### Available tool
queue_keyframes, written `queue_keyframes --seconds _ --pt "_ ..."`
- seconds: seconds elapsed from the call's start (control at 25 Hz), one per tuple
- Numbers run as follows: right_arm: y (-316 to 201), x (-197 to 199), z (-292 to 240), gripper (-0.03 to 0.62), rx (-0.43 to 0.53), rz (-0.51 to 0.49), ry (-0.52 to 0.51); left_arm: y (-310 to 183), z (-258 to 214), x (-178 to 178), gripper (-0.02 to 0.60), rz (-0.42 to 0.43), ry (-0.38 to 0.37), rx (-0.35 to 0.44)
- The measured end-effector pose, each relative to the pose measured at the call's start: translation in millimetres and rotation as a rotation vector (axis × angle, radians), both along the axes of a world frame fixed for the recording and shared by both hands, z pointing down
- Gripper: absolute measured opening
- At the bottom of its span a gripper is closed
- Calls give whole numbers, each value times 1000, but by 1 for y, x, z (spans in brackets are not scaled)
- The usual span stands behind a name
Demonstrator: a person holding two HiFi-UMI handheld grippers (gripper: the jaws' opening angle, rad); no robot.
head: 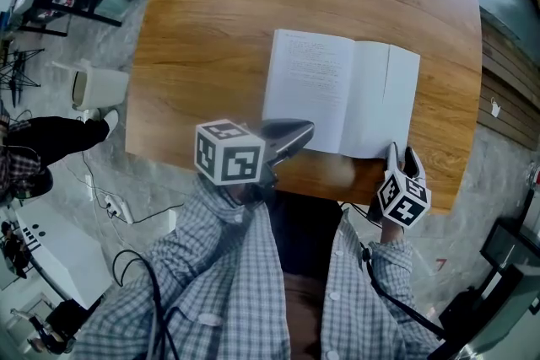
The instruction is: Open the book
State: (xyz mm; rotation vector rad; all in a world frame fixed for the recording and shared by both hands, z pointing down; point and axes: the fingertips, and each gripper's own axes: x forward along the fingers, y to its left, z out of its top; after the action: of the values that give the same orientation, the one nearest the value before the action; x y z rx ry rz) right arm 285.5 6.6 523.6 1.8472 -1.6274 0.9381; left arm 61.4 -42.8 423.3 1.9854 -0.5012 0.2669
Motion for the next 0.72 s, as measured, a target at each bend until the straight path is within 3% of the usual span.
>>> queue_keyframes --seconds 0.08,0.36,0.56,0.72 --pt "3 6 -4 180 7 11 3 -1 -2 -3 10 -6 -5 4" --pt "2 3 -48 179 138 21 20 -6 -18 -5 11 20 -17 85" --pt "-16 -11 -93 142 268 1 56 -2 -29 -1 11 53 -17 151" --pt "-28 -23 -108 122 288 -23 85 -2 -32 -4 11 67 -31 180"
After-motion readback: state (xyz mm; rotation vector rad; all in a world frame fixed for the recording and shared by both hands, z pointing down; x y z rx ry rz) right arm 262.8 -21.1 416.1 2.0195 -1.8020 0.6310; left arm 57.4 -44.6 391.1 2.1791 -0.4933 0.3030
